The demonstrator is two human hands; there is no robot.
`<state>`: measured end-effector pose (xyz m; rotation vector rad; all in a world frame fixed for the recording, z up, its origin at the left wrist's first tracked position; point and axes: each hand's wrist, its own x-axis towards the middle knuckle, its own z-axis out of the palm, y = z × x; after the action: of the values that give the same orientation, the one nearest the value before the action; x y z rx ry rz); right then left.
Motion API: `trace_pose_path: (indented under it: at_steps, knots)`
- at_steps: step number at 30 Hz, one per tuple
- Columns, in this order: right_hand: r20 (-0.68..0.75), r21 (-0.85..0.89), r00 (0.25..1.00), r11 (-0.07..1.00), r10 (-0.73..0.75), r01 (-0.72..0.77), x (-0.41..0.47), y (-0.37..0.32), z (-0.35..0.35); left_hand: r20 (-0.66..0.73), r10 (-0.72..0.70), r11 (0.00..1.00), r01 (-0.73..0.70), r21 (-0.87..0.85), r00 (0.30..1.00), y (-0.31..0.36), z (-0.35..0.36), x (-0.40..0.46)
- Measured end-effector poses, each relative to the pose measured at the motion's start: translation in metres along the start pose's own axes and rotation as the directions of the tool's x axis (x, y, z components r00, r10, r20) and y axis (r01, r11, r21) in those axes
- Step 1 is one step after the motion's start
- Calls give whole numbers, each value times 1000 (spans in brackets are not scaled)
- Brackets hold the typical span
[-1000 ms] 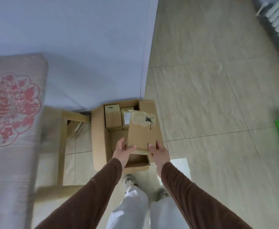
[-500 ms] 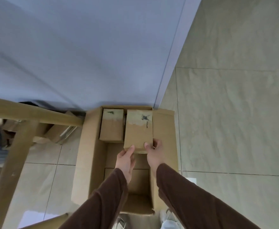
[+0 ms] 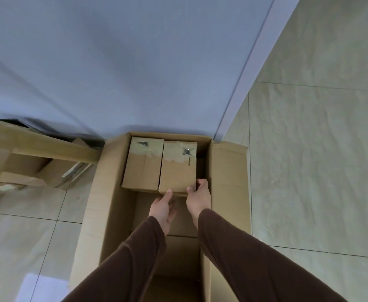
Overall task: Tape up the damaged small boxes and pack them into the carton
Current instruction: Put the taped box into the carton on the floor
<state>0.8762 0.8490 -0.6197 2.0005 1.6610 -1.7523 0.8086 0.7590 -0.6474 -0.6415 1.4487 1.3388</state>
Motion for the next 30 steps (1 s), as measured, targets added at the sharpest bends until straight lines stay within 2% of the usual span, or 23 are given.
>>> trace_pose_path:
  at_steps: [6, 9, 12, 18, 22, 25, 30]
  knots:
    - [115, -4, 993, 1000, 7, -7, 5, 2, 1, -20, -2, 996, 4, 94, 1000, 5, -4, 6]
    - [216, -22, 975, 999, 48, -44, -15, -6, -13, -8, -23, 985, 24, 174, 1000, 7, -7, -23]
    - [222, -47, 975, 999, 29, -19, -55, -19, -34, -25, -23, 981, 28, 190, 999, 10, -8, -72]
    - [248, -17, 968, 1000, -20, 25, -185, -86, -98, 2, 56, 981, -55, 186, 998, 42, -5, -224]
    - [289, -24, 948, 989, -135, 148, -282, -143, -141, 11, 161, 974, -160, 162, 987, 79, 0, -341]
    - [326, -15, 915, 967, -237, 256, -356, -185, -164, 19, 258, 959, -259, 113, 966, 108, 0, -428]
    - [385, 47, 868, 946, -313, 320, -467, -234, -176, -4, 420, 907, -420, 21, 908, 147, -30, -548]
